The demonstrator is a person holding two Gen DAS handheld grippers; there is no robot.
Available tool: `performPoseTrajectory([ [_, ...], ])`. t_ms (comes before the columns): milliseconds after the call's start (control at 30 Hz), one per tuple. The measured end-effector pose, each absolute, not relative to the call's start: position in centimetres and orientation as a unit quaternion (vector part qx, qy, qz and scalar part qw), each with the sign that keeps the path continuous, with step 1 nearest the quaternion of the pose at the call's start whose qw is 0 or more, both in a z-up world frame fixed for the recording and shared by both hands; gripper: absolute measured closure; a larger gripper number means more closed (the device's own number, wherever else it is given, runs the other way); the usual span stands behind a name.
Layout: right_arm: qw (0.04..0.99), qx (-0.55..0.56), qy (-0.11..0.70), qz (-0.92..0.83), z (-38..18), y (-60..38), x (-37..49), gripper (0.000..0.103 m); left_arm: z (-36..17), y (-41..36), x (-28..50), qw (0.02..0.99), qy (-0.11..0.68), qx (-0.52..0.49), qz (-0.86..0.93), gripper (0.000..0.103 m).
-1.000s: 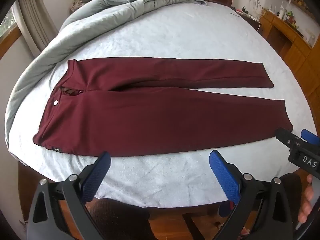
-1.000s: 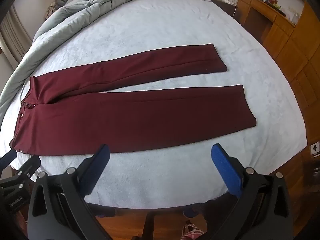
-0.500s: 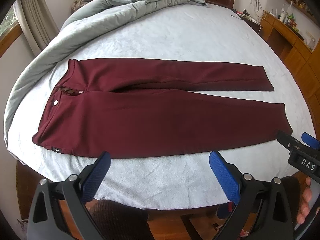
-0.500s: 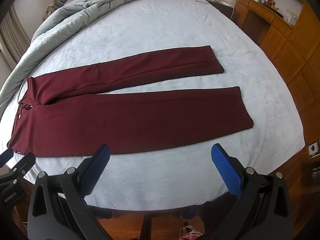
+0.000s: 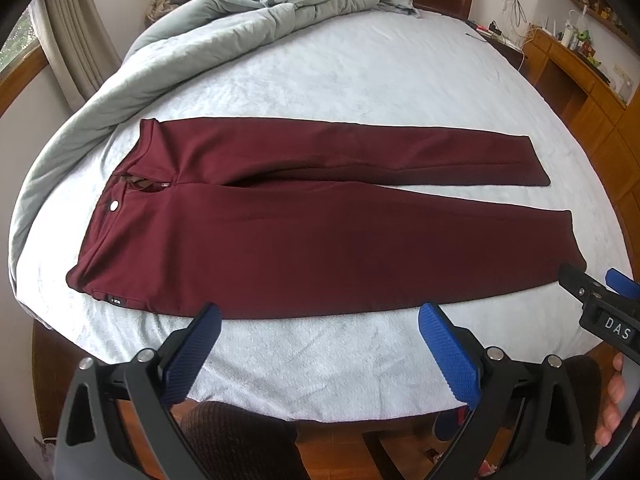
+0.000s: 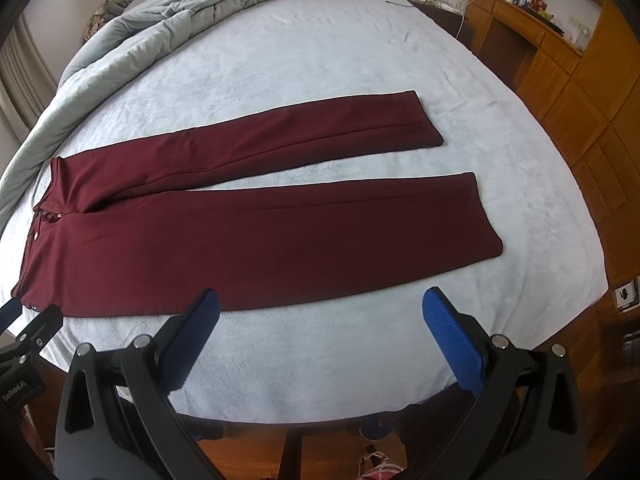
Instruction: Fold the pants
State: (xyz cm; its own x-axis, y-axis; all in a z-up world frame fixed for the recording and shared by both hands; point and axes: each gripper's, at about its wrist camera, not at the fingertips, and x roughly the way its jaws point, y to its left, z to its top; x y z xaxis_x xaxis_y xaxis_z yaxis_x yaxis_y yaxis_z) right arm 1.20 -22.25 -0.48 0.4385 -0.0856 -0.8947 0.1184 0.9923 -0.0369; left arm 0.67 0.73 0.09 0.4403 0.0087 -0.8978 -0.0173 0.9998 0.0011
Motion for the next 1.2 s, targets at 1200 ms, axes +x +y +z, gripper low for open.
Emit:
performPoseTrajectory([
  [1200, 0.847, 0.017, 0.527, -0.06, -0.56, -22.32, 1.24, 0.002, 0.25, 0.68, 1.2, 0.848, 0.53, -0.001, 0.008, 0.004],
])
